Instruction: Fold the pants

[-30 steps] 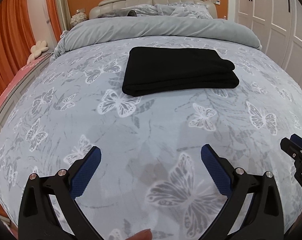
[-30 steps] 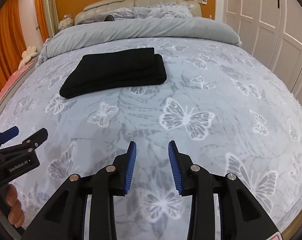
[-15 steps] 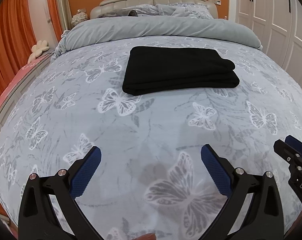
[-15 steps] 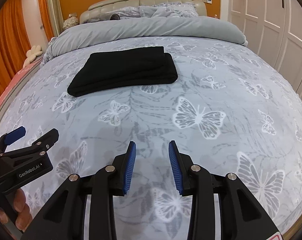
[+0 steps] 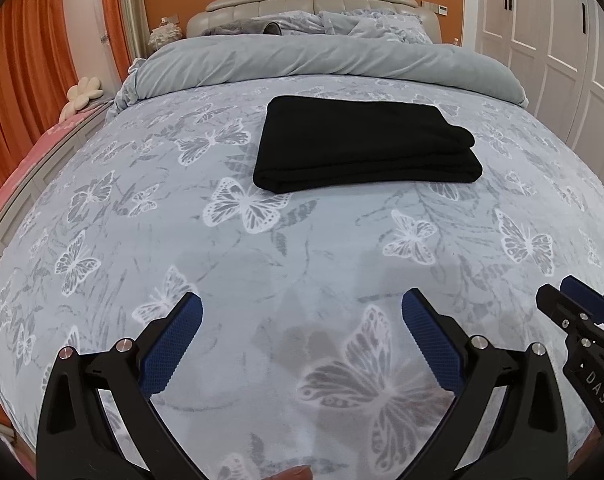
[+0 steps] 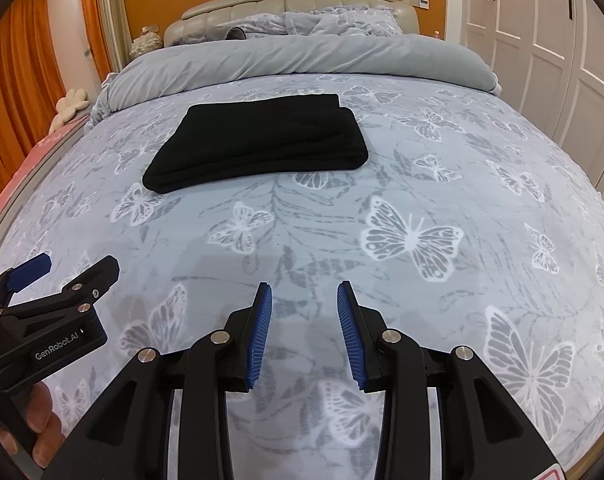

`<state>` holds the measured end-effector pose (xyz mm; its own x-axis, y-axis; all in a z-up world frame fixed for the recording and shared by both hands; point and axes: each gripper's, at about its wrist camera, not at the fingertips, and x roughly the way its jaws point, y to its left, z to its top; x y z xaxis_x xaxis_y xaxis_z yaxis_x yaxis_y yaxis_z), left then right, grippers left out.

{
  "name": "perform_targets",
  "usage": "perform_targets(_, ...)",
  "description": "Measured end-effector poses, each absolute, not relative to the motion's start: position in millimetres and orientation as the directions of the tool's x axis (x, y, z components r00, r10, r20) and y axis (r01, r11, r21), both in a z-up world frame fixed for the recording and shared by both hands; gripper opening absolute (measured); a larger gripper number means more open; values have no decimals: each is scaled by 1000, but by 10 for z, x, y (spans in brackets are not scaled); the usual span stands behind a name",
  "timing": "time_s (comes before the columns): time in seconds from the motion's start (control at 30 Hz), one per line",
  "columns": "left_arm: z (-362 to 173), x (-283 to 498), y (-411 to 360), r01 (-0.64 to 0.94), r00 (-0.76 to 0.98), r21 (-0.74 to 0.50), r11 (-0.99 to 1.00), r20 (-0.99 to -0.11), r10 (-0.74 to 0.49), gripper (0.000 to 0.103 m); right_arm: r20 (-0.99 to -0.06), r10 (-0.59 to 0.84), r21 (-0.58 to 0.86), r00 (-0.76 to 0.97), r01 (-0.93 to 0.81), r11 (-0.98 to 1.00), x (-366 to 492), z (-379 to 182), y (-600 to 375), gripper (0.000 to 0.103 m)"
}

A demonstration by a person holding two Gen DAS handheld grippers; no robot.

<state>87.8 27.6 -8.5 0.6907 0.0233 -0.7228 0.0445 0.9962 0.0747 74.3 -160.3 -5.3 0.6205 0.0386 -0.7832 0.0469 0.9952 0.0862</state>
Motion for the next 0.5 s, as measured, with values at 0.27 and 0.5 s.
perform_targets(0.27, -37, 850, 243, 50, 710, 85, 995, -704, 24, 98, -784, 37, 83, 620, 45, 996, 748, -55, -1566, 35)
perform_targets(0.5, -66, 873, 247, 54, 693, 64, 996, -721, 9, 98, -784, 36, 80, 619, 45, 996, 749, -56, -1560, 37)
